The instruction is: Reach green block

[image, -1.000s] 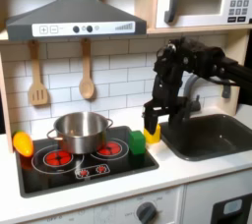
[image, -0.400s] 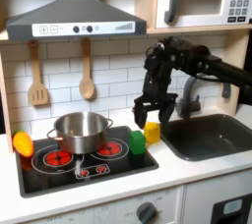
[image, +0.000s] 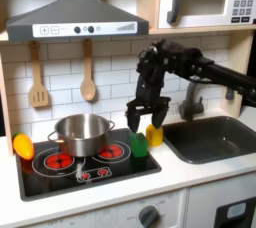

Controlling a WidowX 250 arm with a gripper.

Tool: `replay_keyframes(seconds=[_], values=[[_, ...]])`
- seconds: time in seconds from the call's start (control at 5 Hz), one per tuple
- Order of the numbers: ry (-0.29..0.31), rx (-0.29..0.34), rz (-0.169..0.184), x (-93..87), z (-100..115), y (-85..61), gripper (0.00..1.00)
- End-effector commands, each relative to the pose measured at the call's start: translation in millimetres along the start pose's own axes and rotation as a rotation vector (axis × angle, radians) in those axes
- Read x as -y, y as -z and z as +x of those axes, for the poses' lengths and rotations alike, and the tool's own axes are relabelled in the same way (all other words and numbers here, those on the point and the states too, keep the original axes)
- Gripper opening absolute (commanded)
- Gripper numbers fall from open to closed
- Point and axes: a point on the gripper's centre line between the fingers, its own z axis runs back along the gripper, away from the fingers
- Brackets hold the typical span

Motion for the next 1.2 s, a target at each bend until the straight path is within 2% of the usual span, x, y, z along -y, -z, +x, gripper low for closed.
replay_keyframes(seconds=[0.0, 0.4, 1.0], values=[[0.009, -0.014, -0.006, 2.8, 8.4, 14.1, 1.00], [0.003, -0.044, -0.006, 1.5, 10.4, 28.1, 1.00], [-0.006, -0.054, -0.002, 1.3, 13.3, 39.8, 1.00]])
